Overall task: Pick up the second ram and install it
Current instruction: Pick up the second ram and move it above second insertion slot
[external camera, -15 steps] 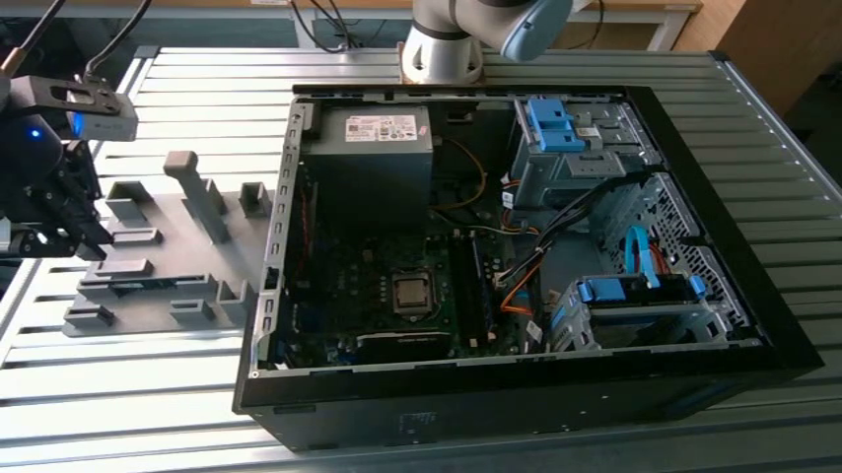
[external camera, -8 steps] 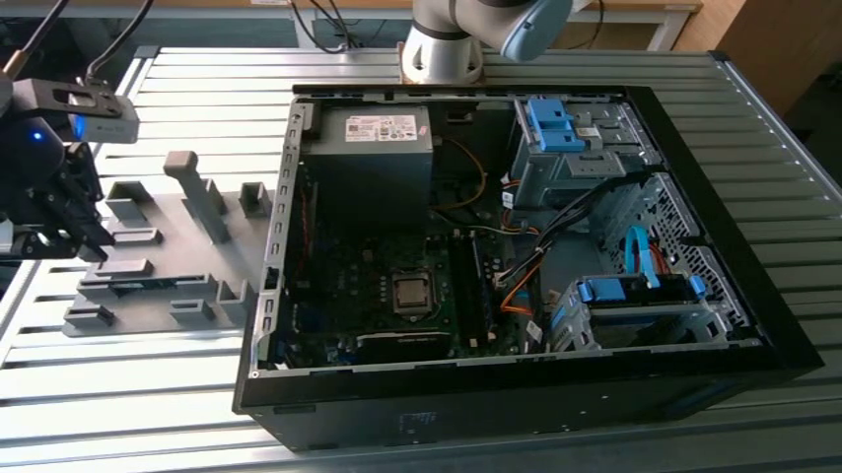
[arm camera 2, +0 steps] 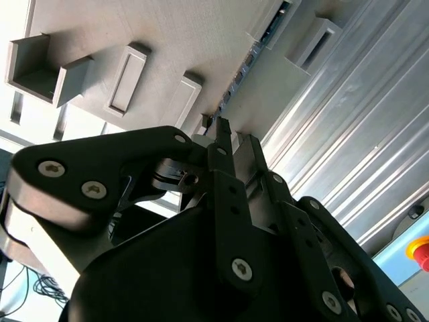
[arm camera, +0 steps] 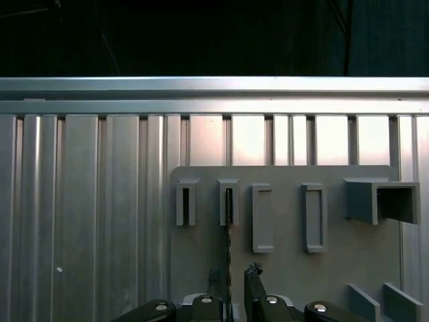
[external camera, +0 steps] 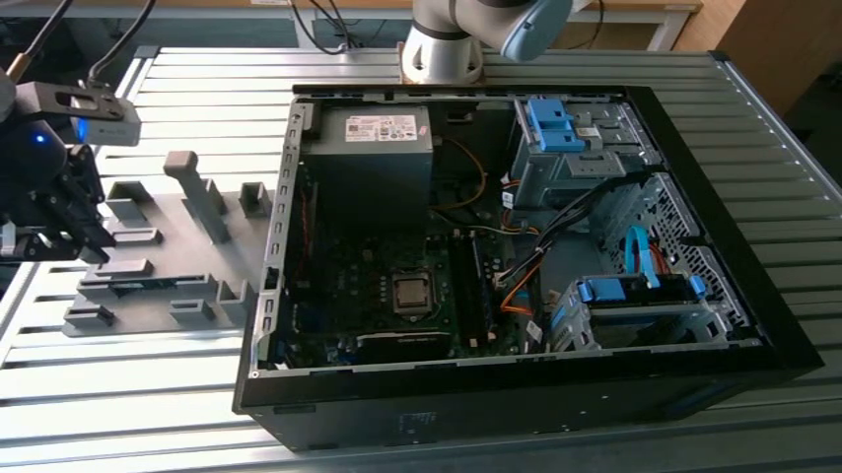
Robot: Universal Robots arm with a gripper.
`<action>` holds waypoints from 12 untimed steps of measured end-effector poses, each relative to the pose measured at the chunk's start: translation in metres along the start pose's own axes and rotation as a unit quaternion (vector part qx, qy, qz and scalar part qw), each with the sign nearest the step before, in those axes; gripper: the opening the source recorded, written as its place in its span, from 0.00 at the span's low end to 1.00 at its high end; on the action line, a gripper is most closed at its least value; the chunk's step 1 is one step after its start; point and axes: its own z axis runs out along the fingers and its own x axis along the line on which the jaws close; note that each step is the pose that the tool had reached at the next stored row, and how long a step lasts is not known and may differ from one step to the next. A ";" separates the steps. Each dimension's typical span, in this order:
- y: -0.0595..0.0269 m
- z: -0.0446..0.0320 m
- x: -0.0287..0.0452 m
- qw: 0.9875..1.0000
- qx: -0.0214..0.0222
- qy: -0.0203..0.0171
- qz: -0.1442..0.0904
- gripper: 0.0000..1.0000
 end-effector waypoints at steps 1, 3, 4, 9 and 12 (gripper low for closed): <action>0.0000 0.0005 0.0000 1.000 0.000 0.000 0.000 0.27; -0.0001 0.0016 0.0000 1.000 0.000 0.000 0.001 0.27; 0.0000 0.0022 0.0000 1.000 0.000 0.000 0.002 0.27; -0.0001 0.0042 0.0001 1.000 0.000 0.000 0.005 0.27; -0.0001 0.0053 0.0001 1.000 0.000 0.000 0.005 0.27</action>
